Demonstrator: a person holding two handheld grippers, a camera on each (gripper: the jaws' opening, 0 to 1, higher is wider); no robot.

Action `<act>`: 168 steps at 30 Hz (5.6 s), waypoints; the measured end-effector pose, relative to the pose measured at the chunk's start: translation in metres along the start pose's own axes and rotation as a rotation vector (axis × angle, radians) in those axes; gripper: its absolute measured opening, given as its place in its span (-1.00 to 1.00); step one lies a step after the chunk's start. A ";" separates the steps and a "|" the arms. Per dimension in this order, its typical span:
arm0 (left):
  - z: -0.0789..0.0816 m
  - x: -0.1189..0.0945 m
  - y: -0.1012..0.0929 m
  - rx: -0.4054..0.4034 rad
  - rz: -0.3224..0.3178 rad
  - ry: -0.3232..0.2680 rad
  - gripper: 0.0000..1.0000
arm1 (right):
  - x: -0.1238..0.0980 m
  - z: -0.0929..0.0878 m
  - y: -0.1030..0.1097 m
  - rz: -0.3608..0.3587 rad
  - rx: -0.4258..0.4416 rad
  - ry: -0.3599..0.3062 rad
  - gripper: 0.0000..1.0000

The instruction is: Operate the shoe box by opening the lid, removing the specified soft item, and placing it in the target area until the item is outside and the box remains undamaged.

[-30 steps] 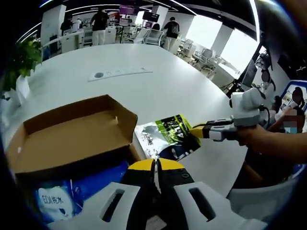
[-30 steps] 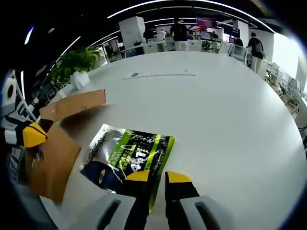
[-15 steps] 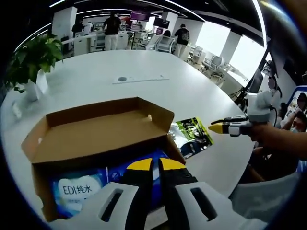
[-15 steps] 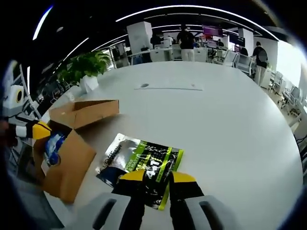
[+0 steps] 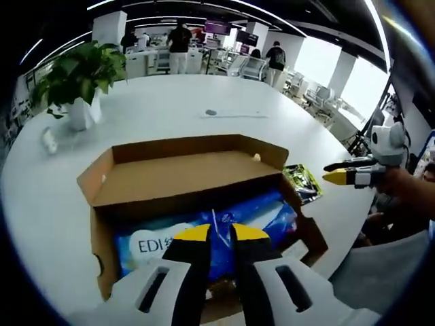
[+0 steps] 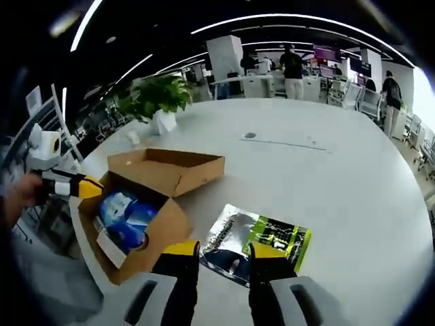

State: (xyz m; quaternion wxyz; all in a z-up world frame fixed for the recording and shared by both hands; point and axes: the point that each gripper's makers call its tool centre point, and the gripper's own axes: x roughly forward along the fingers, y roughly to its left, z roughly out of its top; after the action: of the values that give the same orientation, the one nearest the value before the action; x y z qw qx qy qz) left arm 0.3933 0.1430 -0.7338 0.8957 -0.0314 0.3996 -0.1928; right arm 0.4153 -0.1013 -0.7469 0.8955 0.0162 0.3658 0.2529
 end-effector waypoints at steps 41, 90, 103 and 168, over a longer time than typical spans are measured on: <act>-0.078 -0.049 0.118 -0.161 0.167 -0.001 -0.87 | 0.102 0.005 0.180 0.274 -0.154 0.087 -0.45; -0.080 -0.047 0.116 -0.184 0.226 -0.003 -0.94 | 0.133 0.013 0.196 0.272 -0.008 0.126 -1.00; -0.081 -0.046 0.116 -0.194 0.224 0.008 -0.94 | 0.116 0.041 0.220 0.326 0.014 0.088 -1.00; -0.082 -0.046 0.113 -0.254 0.230 -0.028 -0.94 | -0.012 0.161 0.185 0.323 -0.080 -0.170 -1.00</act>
State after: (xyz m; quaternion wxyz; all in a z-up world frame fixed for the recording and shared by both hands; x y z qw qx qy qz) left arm 0.3419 0.2725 -0.7811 0.9061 -0.1013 0.4091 -0.0364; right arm 0.4330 0.0794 -0.5821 0.8709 0.0605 0.2713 0.4052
